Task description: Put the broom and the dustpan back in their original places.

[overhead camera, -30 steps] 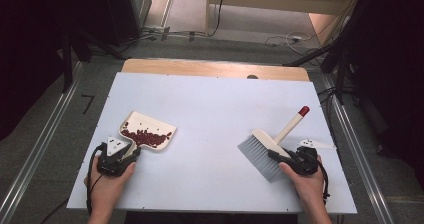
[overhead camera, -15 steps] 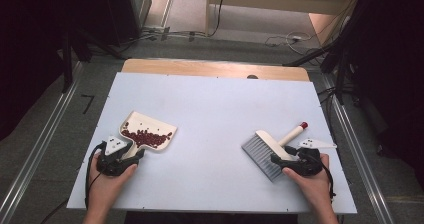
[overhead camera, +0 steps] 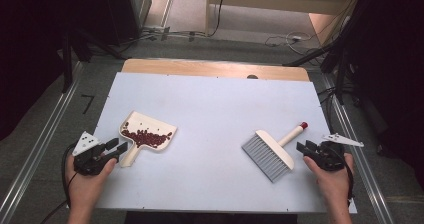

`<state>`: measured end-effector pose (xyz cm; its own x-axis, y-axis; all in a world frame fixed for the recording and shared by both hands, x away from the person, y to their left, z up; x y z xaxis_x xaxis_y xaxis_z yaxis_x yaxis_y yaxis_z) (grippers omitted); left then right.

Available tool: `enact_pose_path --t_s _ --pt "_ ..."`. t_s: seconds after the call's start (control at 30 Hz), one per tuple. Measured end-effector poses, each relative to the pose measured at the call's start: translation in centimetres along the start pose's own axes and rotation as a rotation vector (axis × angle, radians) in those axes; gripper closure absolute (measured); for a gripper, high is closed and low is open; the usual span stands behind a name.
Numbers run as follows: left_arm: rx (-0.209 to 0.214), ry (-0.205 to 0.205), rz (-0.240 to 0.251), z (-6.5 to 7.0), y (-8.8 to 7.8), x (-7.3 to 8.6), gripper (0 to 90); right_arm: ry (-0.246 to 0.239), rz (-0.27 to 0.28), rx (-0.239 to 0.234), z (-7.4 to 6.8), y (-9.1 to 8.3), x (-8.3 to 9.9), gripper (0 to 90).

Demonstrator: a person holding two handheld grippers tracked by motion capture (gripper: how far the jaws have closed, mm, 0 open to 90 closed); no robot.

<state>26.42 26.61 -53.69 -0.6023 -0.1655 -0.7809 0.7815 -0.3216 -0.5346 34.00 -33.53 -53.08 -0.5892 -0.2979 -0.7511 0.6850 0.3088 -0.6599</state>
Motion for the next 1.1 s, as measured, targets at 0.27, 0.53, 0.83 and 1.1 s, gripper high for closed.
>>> enact_pose_path --t_s 0.27,0.53,0.83,1.1 --pt "-0.020 0.002 -0.086 -0.8 0.9 1.3 90.0 0.021 -0.073 0.113 3.7 1.7 -0.3 88.3" --pt "0.005 0.021 -0.133 0.0 1.6 2.1 90.0 0.017 -0.130 0.126 4.6 4.1 -1.0 88.5" --pt "0.024 0.044 -0.143 0.8 1.9 2.3 90.0 0.022 -0.159 0.132 5.1 6.0 -2.0 88.5" --pt "0.051 0.064 -0.156 1.7 2.1 2.6 90.0 -0.002 -0.176 0.113 5.4 7.6 -3.4 88.6"
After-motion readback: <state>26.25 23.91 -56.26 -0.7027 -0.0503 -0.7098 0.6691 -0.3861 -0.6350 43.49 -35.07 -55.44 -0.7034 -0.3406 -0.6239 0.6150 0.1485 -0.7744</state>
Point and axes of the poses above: each handheld gripper's, and its own axes: y roughly forward along the jaws, x roughly out of its underside, z roughly to its right, the point moved 7 cm from there along y, roughly forward along the jaws, and after that the axes turned 13 degrees about -y, right-handed, at the moved point
